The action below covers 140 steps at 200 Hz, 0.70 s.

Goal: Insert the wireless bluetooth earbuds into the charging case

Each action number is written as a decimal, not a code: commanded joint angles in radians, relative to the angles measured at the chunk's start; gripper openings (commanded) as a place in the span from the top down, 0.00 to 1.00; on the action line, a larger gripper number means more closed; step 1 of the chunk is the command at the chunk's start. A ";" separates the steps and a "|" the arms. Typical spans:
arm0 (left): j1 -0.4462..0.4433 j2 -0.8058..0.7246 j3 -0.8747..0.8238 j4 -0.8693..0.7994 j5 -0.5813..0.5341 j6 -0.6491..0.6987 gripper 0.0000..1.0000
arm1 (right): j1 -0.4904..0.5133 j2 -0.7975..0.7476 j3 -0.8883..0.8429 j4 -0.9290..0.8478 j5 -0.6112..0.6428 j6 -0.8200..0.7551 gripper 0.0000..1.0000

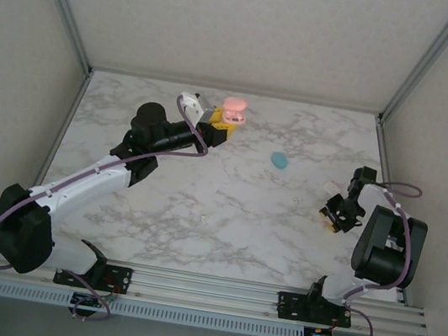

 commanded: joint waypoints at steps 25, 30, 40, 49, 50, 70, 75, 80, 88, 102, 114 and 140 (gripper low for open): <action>-0.011 0.007 0.029 -0.001 -0.007 0.003 0.82 | -0.004 0.030 0.022 -0.009 -0.010 -0.024 0.69; -0.011 0.008 0.030 -0.002 -0.008 0.003 0.82 | -0.002 0.030 0.022 -0.010 -0.010 -0.026 0.69; -0.011 0.007 0.031 -0.002 -0.008 0.003 0.82 | -0.001 0.030 0.021 -0.009 -0.010 -0.031 0.71; -0.011 0.009 0.032 -0.002 -0.008 0.003 0.82 | 0.001 0.032 0.022 -0.013 -0.007 -0.038 0.72; -0.011 0.009 0.032 -0.002 -0.008 0.003 0.82 | 0.001 0.033 0.022 -0.013 -0.006 -0.039 0.72; -0.011 0.012 0.035 -0.004 -0.008 0.003 0.82 | 0.009 0.038 0.030 -0.019 0.008 -0.058 0.74; -0.011 0.012 0.037 -0.005 -0.008 0.003 0.82 | 0.010 0.041 0.032 -0.020 0.009 -0.062 0.74; -0.011 0.013 0.038 -0.006 -0.007 0.003 0.82 | 0.011 0.042 0.034 -0.023 0.006 -0.066 0.74; -0.011 0.013 0.041 -0.007 -0.006 0.002 0.82 | 0.015 0.047 0.037 -0.027 0.005 -0.073 0.73; -0.011 0.015 0.041 -0.009 -0.005 0.003 0.82 | 0.022 0.051 0.042 -0.034 0.009 -0.080 0.73; -0.011 0.015 0.041 -0.010 -0.005 0.003 0.82 | 0.029 0.054 0.047 -0.043 0.016 -0.084 0.73; -0.011 0.014 0.041 -0.012 -0.004 0.002 0.82 | 0.046 0.055 0.048 -0.055 0.032 -0.087 0.73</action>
